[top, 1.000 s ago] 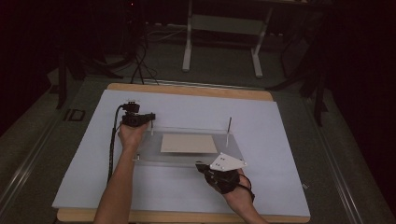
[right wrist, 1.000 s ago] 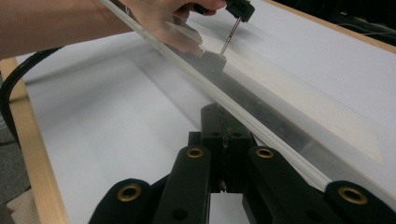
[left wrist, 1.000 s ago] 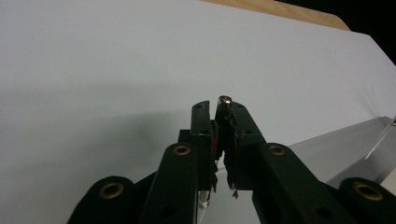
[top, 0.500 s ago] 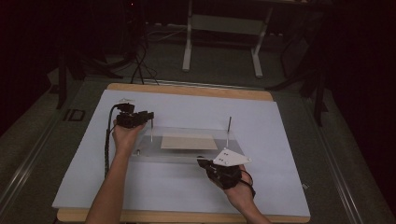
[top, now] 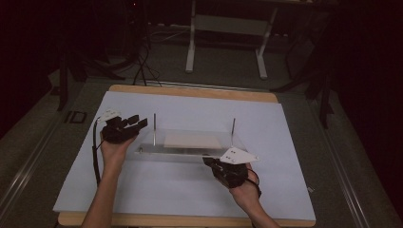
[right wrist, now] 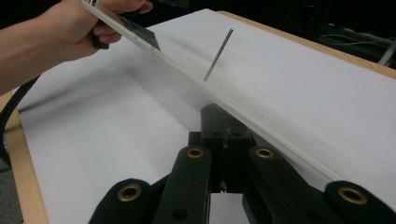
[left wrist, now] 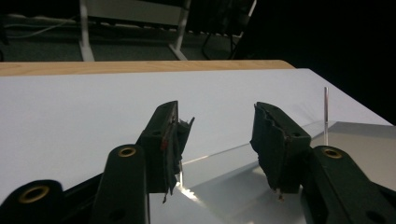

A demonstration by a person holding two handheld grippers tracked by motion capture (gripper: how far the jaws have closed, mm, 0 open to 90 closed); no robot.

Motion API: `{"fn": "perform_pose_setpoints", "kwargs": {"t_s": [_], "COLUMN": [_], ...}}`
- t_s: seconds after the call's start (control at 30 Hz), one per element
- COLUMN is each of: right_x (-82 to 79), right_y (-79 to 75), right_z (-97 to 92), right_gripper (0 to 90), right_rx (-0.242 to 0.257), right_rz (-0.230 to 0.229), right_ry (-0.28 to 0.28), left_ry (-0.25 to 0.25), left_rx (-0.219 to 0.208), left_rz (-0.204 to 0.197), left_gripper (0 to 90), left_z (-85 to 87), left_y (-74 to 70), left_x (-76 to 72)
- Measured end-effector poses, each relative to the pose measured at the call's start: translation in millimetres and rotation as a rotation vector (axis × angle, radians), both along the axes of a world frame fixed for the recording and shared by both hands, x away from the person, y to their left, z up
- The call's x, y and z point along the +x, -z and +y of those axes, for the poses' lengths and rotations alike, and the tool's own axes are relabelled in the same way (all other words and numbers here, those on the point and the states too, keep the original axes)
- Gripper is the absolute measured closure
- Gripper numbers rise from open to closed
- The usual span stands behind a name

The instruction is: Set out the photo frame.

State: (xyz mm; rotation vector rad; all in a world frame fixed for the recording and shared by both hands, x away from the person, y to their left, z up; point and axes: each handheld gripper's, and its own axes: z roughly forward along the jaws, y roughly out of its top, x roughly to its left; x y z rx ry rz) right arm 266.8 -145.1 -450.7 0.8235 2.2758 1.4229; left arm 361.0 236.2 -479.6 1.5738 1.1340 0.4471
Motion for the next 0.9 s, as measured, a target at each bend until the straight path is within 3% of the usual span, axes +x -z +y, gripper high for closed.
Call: {"fn": "perform_pose_setpoints", "kwargs": {"t_s": [0.1, 0.23, 0.3, 0.6, 0.73, 0.9], "right_x": [2.1, 4.6, 5.4, 12.1, 15.9, 20.1], "right_y": [-1.9, -3.8, -4.6, -10.2, -14.1, -19.4], "right_z": [-0.1, -0.2, 0.0, 0.5, 0.3, -1.3], "right_gripper": [90.0, 90.0, 90.0, 90.0, 90.0, 90.0], "right_rx": [0.005, 0.007, 0.000, 0.023, 0.030, 0.042], "right_rz": [-0.001, 0.004, 0.002, 0.000, -0.006, -0.017], "right_ry": [0.004, 0.009, 0.010, 0.029, 0.035, 0.046], "left_ry": [0.001, 0.012, 0.021, 0.014, 0.042, 0.107], "left_rx": [0.020, 0.016, 0.038, 0.094, 0.120, 0.203], "left_rz": [0.007, 0.029, 0.043, 0.016, 0.007, -0.016], "left_gripper": [49.9, 50.0, 49.1, 47.6, 45.8, 45.3], "left_z": [4.6, 10.5, 11.9, 17.2, 14.4, 4.4], "left_y": [4.8, 16.1, 19.6, 12.9, 12.9, 13.2], "left_x": [-5.6, -11.7, -12.7, -26.0, -29.7, -31.9]}}
